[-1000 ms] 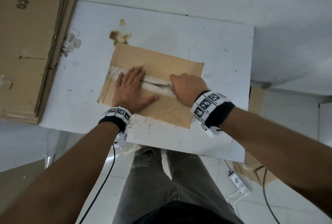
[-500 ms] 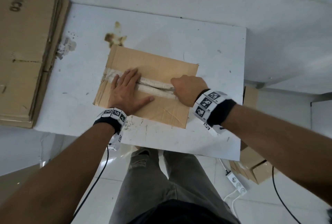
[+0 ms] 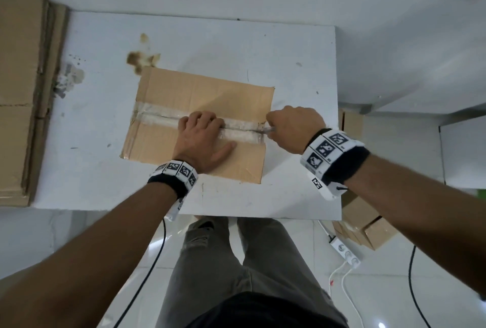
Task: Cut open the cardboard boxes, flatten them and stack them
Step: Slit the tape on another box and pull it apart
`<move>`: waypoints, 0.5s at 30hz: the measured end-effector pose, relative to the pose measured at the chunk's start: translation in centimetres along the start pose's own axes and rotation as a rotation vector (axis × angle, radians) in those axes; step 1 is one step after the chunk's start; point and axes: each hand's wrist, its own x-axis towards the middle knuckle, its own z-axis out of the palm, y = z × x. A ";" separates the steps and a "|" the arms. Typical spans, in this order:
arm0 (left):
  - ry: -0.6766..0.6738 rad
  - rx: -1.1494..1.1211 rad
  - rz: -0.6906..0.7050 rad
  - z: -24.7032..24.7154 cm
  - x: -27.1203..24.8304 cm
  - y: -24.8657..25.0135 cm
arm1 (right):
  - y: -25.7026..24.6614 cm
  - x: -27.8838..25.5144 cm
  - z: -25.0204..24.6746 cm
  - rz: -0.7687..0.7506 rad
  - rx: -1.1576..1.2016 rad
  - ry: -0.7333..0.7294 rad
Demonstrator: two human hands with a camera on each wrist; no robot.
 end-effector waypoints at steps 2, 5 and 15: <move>-0.002 0.022 -0.032 0.1 0.4 0.6 | 0.2 0.0 0.2 -0.020 0.048 0.000; 0.008 0.062 0.005 0.6 0.5 0.2 | 2.4 -0.9 0.1 0.004 0.149 -0.025; 0.044 0.008 -0.028 0.4 1.9 0.7 | 3.3 -3.2 2.7 0.068 0.569 -0.005</move>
